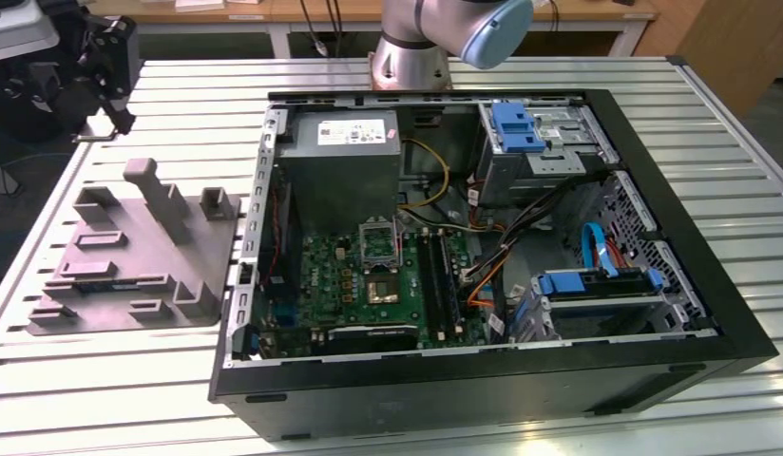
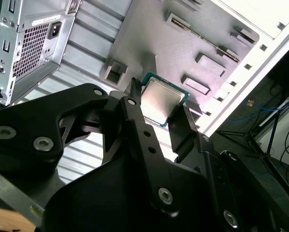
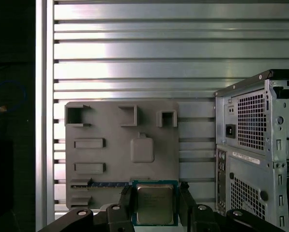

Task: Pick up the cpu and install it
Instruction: 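Pick up the cpu and move it towards the insertion slot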

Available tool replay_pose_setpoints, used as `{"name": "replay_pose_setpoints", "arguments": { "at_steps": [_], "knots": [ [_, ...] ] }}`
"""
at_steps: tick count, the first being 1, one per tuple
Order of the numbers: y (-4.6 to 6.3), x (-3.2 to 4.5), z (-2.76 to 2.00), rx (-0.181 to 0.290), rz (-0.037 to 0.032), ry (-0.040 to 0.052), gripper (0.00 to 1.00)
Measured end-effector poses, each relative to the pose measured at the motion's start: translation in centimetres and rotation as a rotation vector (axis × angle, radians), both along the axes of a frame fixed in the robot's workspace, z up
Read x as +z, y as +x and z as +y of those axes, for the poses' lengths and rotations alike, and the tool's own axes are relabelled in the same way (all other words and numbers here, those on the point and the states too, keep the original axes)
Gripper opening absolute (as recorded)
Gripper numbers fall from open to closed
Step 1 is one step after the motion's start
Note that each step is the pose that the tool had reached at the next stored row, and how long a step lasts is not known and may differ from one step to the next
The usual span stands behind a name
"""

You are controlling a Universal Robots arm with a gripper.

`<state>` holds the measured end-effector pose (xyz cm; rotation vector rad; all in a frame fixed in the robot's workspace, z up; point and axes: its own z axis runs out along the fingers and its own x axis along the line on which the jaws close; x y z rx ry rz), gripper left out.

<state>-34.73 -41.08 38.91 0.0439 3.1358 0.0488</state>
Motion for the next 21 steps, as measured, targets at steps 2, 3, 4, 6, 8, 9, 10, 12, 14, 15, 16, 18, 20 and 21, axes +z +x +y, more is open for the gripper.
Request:
{"name": "replay_pose_setpoints", "arguments": {
  "at_steps": [2, 3, 4, 6, 8, 9, 10, 12, 14, 15, 16, 18, 20, 21],
  "knots": [
    [0.03, 0.0, 0.0, 0.0, 0.0, 0.0, 0.47],
    [0.05, 0.0, 0.0, 0.0, 0.0, 0.0, 0.47],
    [0.1, 0.0, 0.0, 0.0, 0.0, -0.0001, 0.47],
    [0.17, 0.0, 0.0, 0.0, 0.0, 0.0, 0.47],
    [0.25, 0.0, 0.0, 0.0, 0.0001, -0.0001, 0.47],
    [0.28, 0.0, 0.0, 0.0, 0.0, 0.0, 0.47],
    [0.3, 0.0, 0.0, 0.0, 0.0, 0.0, 0.47],
    [0.38, 0.0, 0.0, 0.0, 0.0, -0.0001, 0.47],
    [0.45, 0.0, 0.0, 0.0, 0.0, 0.0, 0.47],
    [0.49, 0.0, 0.0, 0.0, 0.0, 0.0, 0.47],
    [0.51, 0.0, 0.0, 0.0, 0.0, 0.0, 0.47],
    [0.56, -0.01, 0.0, 0.0, 0.0, 0.0, 0.47],
    [0.59, 0.0, 0.0, 0.0, 0.0, 0.0, 0.47],
    [0.6, 0.0, 0.0, 0.0, 0.0, 0.0, 0.47]
  ]
}}
